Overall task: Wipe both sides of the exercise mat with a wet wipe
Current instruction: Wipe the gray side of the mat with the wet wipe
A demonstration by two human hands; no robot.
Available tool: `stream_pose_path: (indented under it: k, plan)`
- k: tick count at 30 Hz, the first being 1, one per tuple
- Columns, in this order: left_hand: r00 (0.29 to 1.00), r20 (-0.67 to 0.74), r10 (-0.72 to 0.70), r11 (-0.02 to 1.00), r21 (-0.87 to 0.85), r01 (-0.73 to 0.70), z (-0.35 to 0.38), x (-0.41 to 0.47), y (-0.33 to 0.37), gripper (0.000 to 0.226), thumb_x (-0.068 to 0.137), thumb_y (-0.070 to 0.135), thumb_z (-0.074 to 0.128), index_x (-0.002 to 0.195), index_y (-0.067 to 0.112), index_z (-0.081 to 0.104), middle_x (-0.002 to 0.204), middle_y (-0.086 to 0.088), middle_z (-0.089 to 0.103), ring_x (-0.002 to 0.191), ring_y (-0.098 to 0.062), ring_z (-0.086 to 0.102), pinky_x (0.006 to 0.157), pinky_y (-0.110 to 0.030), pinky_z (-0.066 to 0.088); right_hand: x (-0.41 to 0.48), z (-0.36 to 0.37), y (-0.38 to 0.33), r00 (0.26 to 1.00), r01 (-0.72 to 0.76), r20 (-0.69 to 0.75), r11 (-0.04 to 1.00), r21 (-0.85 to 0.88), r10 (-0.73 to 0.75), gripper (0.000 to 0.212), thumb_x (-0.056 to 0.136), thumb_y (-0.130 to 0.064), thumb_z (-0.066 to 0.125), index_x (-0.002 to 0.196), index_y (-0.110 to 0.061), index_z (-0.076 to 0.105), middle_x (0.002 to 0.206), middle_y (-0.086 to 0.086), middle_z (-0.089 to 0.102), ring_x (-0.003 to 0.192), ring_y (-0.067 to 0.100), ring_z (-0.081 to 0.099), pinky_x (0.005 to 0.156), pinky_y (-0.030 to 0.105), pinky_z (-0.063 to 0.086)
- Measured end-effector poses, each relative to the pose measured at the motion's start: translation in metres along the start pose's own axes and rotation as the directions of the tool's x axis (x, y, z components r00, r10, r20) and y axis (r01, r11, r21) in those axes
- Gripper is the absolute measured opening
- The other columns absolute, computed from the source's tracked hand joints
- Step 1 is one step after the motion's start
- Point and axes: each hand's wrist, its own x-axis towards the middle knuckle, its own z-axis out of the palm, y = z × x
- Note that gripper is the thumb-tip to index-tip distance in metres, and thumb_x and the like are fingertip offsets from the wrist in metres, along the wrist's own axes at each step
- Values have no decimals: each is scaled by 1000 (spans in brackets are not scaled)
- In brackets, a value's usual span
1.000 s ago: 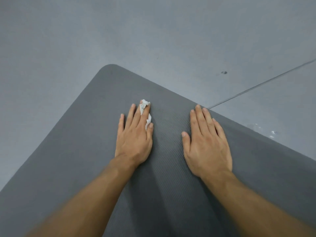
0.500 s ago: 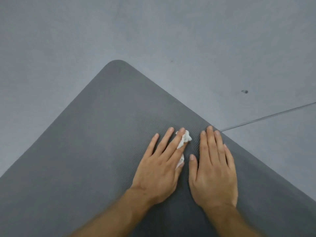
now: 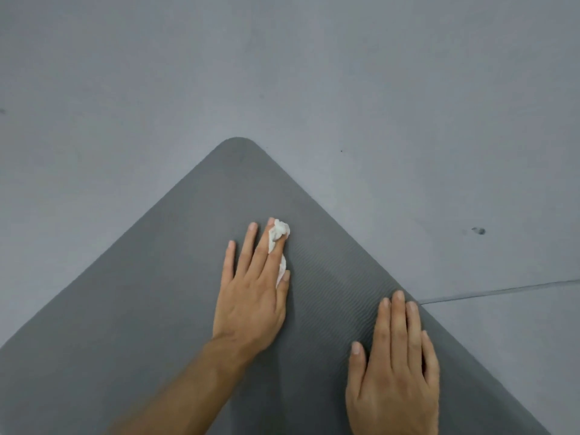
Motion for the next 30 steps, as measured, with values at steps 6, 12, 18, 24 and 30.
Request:
stream_pose_path:
  k: [6,12,18,24,30]
  plan:
    - [979,56,198,979,35,-200,10,-23,55,60,108,37,26,165,17,22,174,4,2,160,-23,0,127,-54,17,0,-2,4,996,34,86,999,35,-37,65,103,-33,39,159,-1,33,169,12,26,156,30,28,120,50,30]
    - [975,93,202,973,91,-210,13,-28,67,60,108,39,27,165,20,20,174,4,-1,160,-22,-4,127,-54,15,1,-4,5,987,33,159,999,30,-37,66,103,-33,36,161,-2,29,171,12,22,158,29,20,126,45,16]
    - [982,86,166,984,45,-171,11,-32,73,61,109,38,21,166,20,11,174,5,-5,160,-21,-7,128,-52,11,0,-6,5,987,35,157,999,5,-35,66,104,-34,36,162,-3,27,171,11,20,159,27,17,127,46,18]
    - [977,88,192,981,18,-195,16,-47,78,62,108,38,21,166,21,9,174,6,-8,160,-22,-10,128,-53,10,0,-6,5,990,33,139,999,-20,-30,65,105,-35,31,162,-4,26,171,10,20,159,25,17,127,45,18]
    - [951,27,308,951,32,-309,17,-44,56,59,110,40,22,166,23,16,174,5,6,160,-18,2,129,-45,11,0,-2,6,991,43,125,998,-52,-36,65,105,-36,30,163,-7,25,172,8,20,160,23,14,127,45,19]
